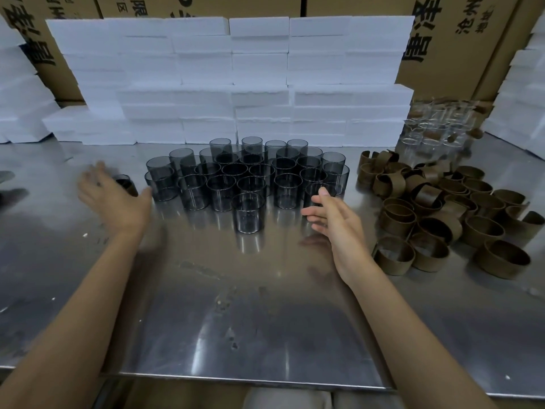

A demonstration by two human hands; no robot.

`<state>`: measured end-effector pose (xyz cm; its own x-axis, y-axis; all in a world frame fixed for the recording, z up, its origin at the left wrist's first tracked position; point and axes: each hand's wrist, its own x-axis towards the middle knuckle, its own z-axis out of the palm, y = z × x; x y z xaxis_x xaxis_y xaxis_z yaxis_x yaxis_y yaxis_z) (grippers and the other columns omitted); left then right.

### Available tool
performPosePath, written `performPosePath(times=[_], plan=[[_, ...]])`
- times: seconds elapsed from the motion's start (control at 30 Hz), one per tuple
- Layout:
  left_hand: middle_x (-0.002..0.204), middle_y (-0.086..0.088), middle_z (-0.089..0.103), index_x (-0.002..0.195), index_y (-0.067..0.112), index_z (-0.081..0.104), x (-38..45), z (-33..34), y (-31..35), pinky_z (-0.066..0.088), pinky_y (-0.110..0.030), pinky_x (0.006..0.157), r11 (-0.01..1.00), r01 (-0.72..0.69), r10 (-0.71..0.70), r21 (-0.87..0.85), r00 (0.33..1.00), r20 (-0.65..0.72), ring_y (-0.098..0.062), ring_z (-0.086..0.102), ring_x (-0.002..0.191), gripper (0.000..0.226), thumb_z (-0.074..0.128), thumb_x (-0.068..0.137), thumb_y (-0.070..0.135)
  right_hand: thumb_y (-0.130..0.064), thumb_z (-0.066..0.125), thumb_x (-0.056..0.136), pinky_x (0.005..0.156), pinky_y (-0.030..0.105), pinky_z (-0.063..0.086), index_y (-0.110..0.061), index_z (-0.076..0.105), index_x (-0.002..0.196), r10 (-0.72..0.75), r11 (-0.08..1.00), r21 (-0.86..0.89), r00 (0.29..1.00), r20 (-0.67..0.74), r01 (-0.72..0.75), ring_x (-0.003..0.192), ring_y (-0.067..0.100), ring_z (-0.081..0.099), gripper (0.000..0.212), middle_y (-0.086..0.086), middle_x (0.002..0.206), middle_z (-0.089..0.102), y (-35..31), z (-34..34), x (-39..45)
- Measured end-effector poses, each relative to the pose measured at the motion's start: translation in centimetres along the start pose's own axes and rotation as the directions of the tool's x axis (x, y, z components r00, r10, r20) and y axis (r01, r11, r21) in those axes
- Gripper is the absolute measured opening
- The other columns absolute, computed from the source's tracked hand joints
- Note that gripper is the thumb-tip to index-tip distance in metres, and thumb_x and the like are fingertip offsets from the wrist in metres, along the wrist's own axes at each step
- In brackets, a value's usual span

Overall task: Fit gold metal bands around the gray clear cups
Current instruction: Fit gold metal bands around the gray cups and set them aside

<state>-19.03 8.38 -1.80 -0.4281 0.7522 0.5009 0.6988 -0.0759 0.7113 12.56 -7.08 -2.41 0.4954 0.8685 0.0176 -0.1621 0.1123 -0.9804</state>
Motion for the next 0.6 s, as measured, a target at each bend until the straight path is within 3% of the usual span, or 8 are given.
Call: performPosePath(times=[0.1,0.23,0.37,0.47,0.6], plan=[[0.143,-0.028,0.036,0.135,0.004,0.049,-3.0,0.1,3.6,0.029,-0.045,0.114,0.978,-0.196,0.197,-0.066,0.980,0.005,-0.044,0.033,0.135,0.053,0.070,0.088,0.017,-0.049,0.060,0.098,0.073,0.019,0.056,-0.018,0.072,0.105,0.006,1.000,0.003,1.000,-0.003,-0.006,0.089,0.013,0.066,0.034,0.002,0.091,0.079,0.1,0.0,0.1],[0.121,-0.004,0.039,0.111,0.020,0.055,-8.5,-0.2,7.2,0.041,-0.034,0.102,0.922,-0.282,0.352,-0.267,0.898,0.265,-0.027,0.048,0.117,0.026,0.070,0.091,0.024,-0.047,0.059,0.099,0.080,0.023,0.055,-0.017,0.072,0.107,0.012,1.000,0.018,1.000,0.003,-0.012,0.089,0.013,0.067,0.033,0.002,0.089,0.079,0.1,-0.1,0.1],[0.115,0.004,0.039,0.105,0.027,0.051,-12.3,0.8,8.6,0.040,-0.033,0.090,0.952,-0.268,0.306,-0.150,0.785,0.539,-0.017,0.047,0.108,0.041,0.074,0.084,0.053,-0.044,0.060,0.100,0.085,0.029,0.056,-0.016,0.072,0.106,0.006,1.000,0.029,1.000,0.004,-0.006,0.088,0.014,0.067,0.031,0.004,0.089,0.079,0.0,-0.1,-0.1],[0.117,0.005,0.041,0.104,0.023,0.047,-13.2,1.6,9.5,0.038,-0.033,0.086,0.951,-0.284,0.299,-0.118,0.767,0.567,-0.020,0.049,0.107,0.045,0.076,0.085,0.052,-0.043,0.059,0.101,0.089,0.032,0.056,-0.016,0.072,0.105,0.013,1.000,0.019,1.000,-0.001,-0.013,0.088,0.015,0.067,0.030,0.003,0.087,0.079,0.0,-0.1,-0.2],[0.102,0.008,0.052,0.100,0.022,0.043,-13.8,1.7,10.4,0.041,-0.033,0.072,0.942,-0.288,0.335,-0.171,0.796,0.504,-0.019,0.055,0.089,0.047,0.083,0.082,0.041,-0.041,0.059,0.101,0.090,0.034,0.055,-0.017,0.071,0.105,0.018,1.000,0.009,1.000,0.007,-0.018,0.090,0.017,0.067,0.028,0.003,0.087,0.078,-0.1,-0.3,-0.3]])
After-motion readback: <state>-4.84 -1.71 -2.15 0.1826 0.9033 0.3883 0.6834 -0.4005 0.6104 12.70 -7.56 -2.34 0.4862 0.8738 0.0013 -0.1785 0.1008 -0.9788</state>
